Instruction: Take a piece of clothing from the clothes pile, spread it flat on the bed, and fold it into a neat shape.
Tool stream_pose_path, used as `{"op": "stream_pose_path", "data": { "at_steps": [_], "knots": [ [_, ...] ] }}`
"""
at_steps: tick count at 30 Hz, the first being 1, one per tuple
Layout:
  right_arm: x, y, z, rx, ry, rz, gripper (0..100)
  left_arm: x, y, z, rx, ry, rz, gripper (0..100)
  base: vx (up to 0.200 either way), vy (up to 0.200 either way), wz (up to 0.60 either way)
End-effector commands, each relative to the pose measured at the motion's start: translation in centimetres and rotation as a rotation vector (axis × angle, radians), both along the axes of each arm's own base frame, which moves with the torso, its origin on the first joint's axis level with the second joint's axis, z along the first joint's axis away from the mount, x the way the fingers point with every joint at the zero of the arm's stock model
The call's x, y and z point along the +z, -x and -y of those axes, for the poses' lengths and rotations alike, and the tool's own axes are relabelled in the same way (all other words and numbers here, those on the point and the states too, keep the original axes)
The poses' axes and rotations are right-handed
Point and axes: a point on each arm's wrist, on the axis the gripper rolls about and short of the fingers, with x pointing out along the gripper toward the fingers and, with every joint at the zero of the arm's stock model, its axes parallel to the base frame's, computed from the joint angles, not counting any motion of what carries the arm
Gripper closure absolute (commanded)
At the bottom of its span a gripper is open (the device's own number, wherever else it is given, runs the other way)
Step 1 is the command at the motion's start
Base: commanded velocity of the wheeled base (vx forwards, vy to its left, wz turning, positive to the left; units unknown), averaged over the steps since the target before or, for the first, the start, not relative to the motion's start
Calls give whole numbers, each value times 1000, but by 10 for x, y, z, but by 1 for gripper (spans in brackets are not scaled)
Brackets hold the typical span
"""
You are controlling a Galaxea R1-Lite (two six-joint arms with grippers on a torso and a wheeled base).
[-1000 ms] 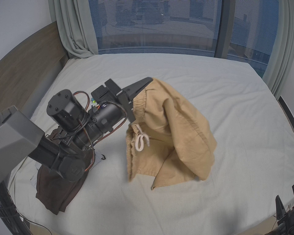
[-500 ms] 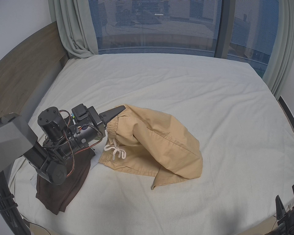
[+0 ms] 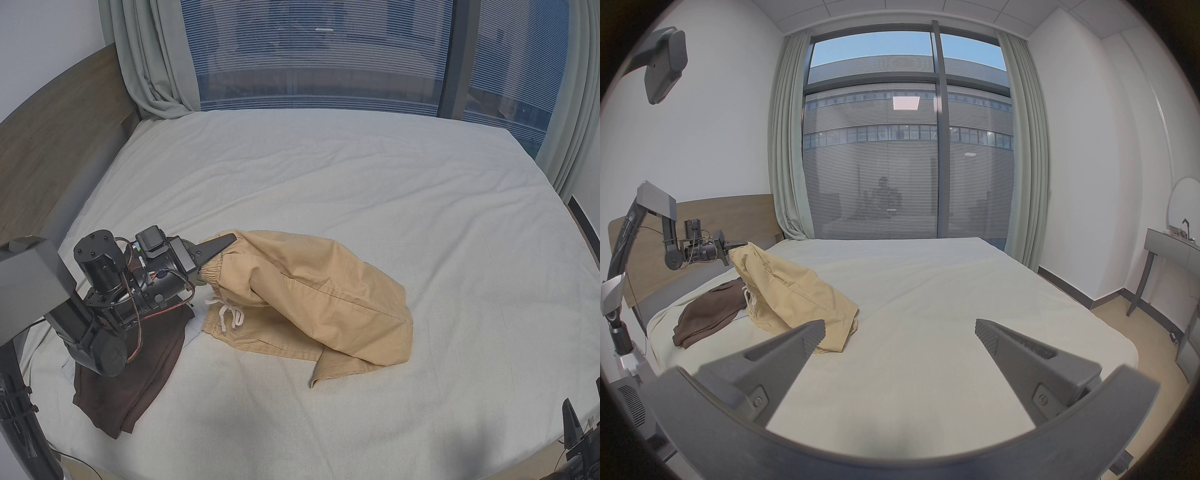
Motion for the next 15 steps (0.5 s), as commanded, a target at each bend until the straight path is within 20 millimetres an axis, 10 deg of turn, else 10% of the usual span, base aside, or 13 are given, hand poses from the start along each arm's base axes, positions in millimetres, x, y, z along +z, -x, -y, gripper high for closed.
{"op": "stream_pose_path", "data": {
  "at_steps": [1,15],
  "knots": [
    [-5,-1,0,0,0,-7,0,-2,-2,-8,12,-7,-3,100,0,0,0],
    [-5,-1,0,0,2,-7,0,-12,-1,-42,-25,-51,-20,100,0,0,0]
  ]
}}
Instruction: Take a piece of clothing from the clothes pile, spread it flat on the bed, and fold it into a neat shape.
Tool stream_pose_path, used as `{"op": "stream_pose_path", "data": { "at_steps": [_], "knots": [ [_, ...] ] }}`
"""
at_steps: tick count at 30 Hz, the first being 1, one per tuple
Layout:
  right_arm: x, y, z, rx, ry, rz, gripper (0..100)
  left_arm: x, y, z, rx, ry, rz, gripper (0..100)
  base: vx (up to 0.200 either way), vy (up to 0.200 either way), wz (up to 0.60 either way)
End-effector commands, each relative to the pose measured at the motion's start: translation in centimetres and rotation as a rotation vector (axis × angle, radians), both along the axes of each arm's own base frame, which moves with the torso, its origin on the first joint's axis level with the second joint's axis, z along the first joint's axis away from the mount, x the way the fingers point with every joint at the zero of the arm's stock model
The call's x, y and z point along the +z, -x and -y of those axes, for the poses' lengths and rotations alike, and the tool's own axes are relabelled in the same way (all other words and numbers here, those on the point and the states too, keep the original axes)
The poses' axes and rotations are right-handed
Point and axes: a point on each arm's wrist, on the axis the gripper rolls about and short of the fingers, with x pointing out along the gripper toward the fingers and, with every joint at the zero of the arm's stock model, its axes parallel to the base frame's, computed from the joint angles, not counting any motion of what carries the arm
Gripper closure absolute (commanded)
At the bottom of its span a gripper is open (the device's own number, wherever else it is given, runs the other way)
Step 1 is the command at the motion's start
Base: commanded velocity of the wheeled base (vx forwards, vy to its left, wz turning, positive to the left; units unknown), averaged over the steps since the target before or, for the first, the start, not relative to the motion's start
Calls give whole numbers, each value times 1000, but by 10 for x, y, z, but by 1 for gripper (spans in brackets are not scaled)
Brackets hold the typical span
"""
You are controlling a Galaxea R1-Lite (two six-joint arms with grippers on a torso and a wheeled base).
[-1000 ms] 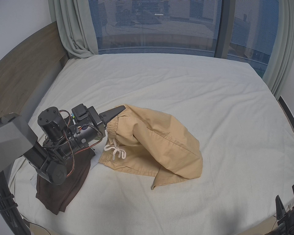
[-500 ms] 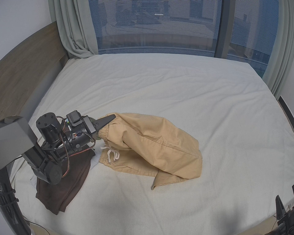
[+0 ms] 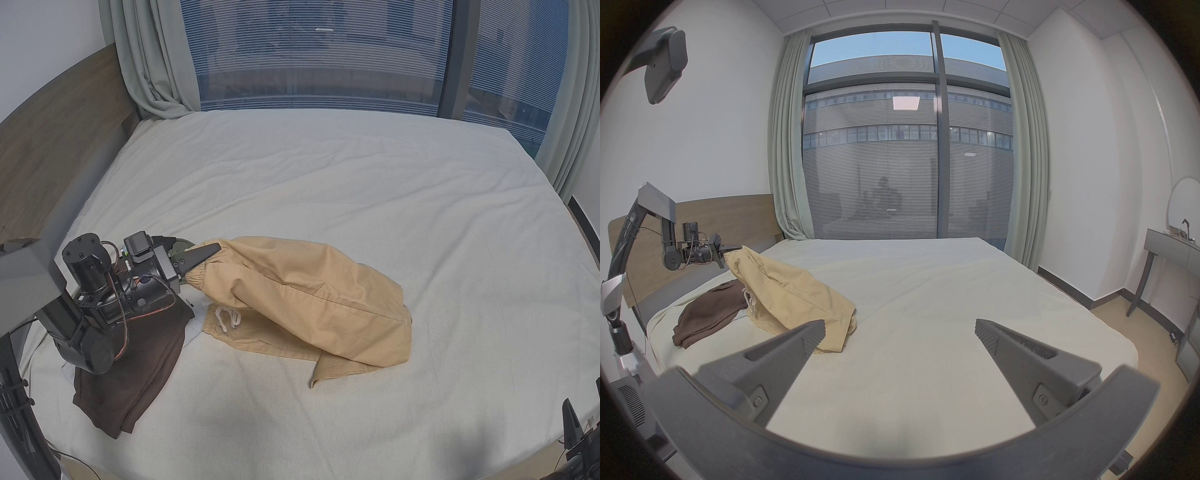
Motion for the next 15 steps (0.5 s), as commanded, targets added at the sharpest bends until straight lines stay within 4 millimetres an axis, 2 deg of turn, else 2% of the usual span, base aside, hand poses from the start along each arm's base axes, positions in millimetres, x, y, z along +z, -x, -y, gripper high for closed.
{"op": "stream_pose_path", "data": {
  "at_steps": [1,10,15],
  "knots": [
    [-5,-1,0,0,1,-7,0,-7,-1,-13,22,-30,5,100,0,0,0],
    [-5,-1,0,2,2,-7,0,-36,-11,-13,62,-118,26,100,0,0,0],
    [-5,-1,0,3,8,-7,0,-41,-11,-13,67,-139,31,100,0,0,0]
  ]
}}
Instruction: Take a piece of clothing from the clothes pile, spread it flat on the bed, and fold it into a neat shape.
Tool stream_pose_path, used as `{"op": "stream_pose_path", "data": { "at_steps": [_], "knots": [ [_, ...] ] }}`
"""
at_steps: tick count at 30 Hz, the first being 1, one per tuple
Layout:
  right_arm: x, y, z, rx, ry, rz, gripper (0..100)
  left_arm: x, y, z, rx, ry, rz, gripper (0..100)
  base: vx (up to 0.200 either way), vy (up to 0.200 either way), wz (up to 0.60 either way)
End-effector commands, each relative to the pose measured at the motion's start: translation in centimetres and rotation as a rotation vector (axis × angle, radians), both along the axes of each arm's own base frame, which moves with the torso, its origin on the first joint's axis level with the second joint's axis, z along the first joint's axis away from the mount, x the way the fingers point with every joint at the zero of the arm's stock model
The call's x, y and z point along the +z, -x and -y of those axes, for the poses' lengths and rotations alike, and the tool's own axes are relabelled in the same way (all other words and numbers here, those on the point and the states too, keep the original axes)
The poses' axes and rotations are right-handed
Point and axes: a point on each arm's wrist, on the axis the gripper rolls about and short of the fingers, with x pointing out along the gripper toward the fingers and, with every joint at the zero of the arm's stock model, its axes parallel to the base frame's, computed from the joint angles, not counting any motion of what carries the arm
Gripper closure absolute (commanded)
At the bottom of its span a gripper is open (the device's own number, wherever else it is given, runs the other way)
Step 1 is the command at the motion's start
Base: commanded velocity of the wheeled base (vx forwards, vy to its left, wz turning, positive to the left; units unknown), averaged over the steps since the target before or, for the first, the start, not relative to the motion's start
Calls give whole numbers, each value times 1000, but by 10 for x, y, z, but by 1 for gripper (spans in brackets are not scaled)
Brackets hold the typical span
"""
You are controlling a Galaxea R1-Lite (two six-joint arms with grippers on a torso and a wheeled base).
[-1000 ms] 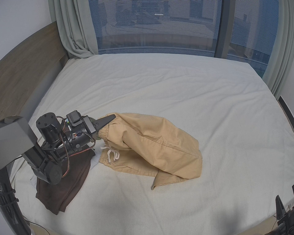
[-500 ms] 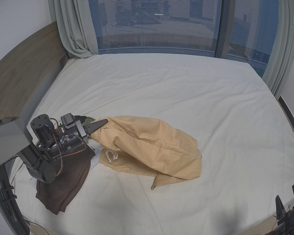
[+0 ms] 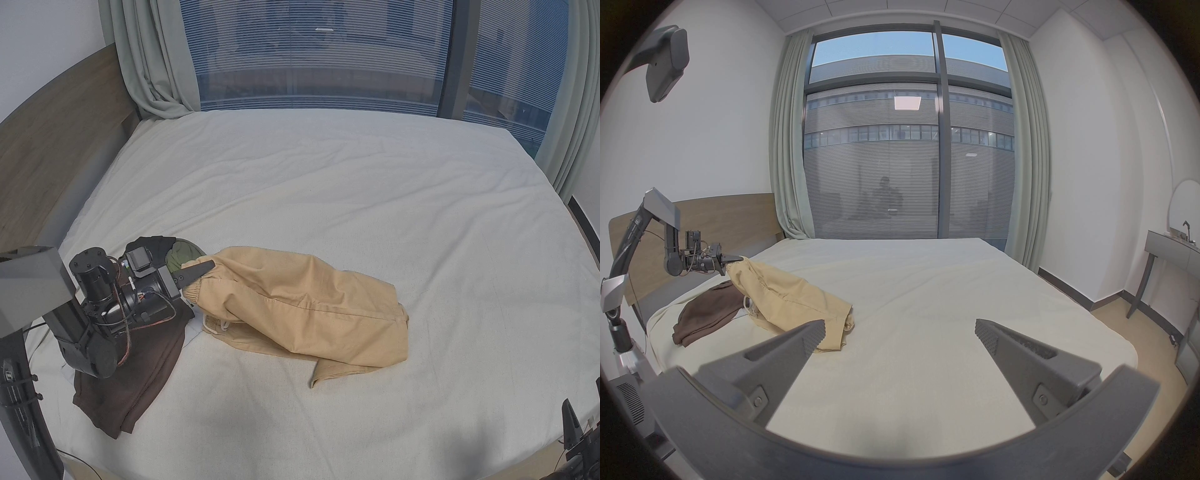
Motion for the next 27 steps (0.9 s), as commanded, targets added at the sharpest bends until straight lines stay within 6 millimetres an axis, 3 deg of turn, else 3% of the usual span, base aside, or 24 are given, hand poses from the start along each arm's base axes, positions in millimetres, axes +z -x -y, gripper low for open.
{"op": "stream_pose_path", "data": {
  "at_steps": [1,11,14,15,17,27],
  "knots": [
    [-5,-1,0,2,2,-7,0,-10,-2,1,-1,-5,-28,100,0,0,0],
    [-2,0,0,8,-3,22,0,-5,0,2,-6,-3,-14,100,0,0,0],
    [36,9,0,11,-1,204,0,1,1,2,-6,-1,3,100,0,0,0],
    [36,9,0,11,-1,204,0,1,1,2,-6,-1,3,100,0,0,0],
    [65,4,0,32,-13,180,0,4,3,3,-7,1,10,100,0,0,0],
    [111,-41,-5,278,-295,-36,0,8,3,4,-10,1,22,100,0,0,0]
  ]
}}
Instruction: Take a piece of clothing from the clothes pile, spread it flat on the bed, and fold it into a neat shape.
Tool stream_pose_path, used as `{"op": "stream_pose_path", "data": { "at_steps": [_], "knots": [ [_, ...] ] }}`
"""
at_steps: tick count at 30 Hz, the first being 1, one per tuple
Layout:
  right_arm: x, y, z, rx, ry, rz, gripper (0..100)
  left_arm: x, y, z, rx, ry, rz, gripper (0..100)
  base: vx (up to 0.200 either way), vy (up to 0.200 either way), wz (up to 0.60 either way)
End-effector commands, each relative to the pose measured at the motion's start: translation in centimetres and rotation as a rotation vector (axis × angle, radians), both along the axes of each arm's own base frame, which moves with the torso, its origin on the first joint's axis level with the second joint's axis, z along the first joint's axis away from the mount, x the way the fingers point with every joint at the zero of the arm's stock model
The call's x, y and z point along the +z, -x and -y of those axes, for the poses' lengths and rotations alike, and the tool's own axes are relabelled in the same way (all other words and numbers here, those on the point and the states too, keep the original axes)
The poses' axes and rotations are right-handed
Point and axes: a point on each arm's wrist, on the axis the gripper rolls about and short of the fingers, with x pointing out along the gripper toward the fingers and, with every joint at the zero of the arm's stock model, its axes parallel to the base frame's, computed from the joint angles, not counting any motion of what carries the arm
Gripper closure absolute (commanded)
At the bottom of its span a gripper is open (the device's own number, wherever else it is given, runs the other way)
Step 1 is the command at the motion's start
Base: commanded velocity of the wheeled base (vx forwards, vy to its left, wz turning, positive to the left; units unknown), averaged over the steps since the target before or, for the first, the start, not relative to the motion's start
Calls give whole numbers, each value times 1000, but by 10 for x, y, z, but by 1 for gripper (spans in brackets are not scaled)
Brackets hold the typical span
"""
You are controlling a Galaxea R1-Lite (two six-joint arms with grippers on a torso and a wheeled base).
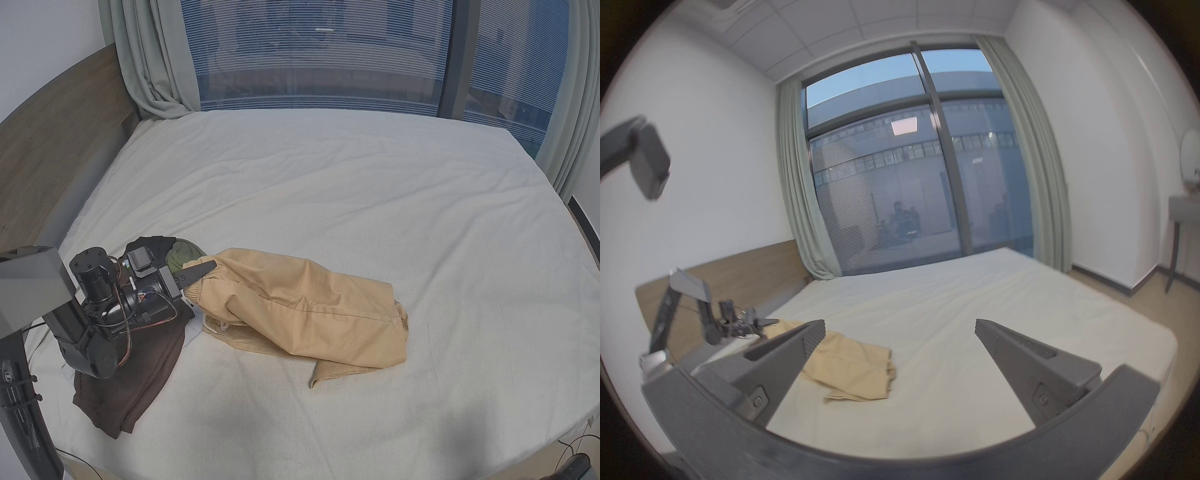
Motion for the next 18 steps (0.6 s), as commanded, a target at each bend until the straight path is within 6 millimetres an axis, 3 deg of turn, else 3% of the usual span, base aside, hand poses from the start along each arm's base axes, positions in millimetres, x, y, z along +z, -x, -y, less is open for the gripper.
{"op": "stream_pose_path", "data": {
  "at_steps": [1,2,8,9,10,11,13,18],
  "knots": [
    [40,-43,-7,171,-98,-175,0,6,2,0,0,5,14,100,0,0,0],
    [40,-44,-8,174,-97,-179,0,6,2,0,0,5,14,100,0,0,0],
    [57,-106,-22,238,-85,-242,0,6,1,0,14,5,17,100,0,0,0],
    [57,-107,-23,239,-85,-242,0,6,1,0,14,5,17,100,0,0,0],
    [58,-123,-29,261,-82,-245,0,6,1,1,12,5,17,100,0,0,0],
    [58,-123,-29,261,-82,-245,0,6,1,1,12,5,17,100,0,0,0],
    [56,-152,-42,301,-80,-279,0,6,1,1,12,4,18,100,0,0,0],
    [57,-172,-52,325,-78,-287,0,6,1,1,12,4,16,100,0,0,0]
  ]
}}
